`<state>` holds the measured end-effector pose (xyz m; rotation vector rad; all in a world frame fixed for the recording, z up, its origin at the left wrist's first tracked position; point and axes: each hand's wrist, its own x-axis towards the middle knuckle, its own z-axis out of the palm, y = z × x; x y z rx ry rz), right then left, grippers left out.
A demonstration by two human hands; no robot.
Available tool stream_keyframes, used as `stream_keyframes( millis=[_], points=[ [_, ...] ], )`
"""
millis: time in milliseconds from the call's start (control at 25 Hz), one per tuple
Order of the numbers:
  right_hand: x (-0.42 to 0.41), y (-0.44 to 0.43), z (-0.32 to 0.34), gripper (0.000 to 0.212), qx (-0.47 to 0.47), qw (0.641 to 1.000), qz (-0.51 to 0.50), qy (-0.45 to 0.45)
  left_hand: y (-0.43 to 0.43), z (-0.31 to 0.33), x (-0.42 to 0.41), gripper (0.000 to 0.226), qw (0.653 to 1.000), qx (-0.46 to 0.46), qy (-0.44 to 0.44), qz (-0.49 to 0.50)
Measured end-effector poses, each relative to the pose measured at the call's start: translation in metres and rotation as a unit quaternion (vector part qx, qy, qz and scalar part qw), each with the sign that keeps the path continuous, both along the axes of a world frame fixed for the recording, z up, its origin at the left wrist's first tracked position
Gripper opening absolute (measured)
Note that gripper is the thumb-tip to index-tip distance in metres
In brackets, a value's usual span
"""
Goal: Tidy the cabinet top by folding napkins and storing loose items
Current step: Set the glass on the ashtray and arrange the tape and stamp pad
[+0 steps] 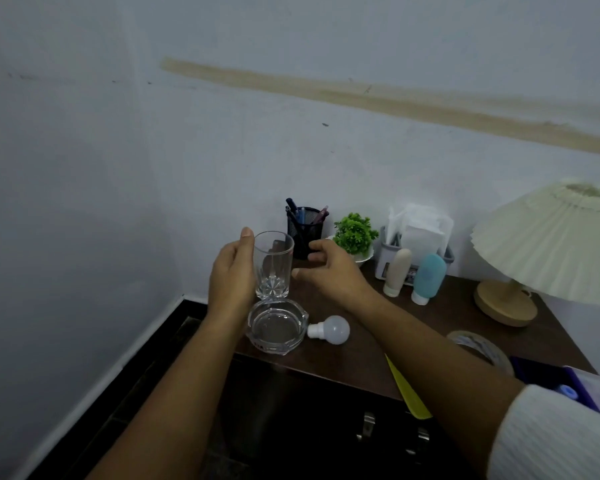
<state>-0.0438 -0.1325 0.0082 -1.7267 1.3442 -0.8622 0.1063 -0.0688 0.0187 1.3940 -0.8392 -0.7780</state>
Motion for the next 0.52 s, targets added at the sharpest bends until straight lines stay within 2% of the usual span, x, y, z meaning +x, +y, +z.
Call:
stream_keyframes(
  millis=[80, 160, 280, 520],
  points=[
    [0.015, -0.006, -0.004, 0.080, 0.010, 1.000, 0.022, -0.008, -0.007, -0.005, 0.004, 0.049, 0.997, 0.039, 0.045, -0.042],
    [0.028, -0.013, -0.014, 0.072, 0.015, 0.999, 0.040, -0.032, -0.013, -0.006, 0.008, 0.062, 0.992, 0.053, 0.080, -0.085],
    [0.043, -0.019, -0.025, 0.060, -0.005, 0.998, 0.039, -0.048, -0.021, -0.013, 0.011, 0.082, 0.989, 0.071, 0.078, -0.104],
    [0.039, -0.008, -0.012, 0.056, -0.049, 0.996, 0.046, -0.051, -0.014, -0.003, 0.016, 0.079, 0.992, 0.037, 0.060, -0.108]
  ],
)
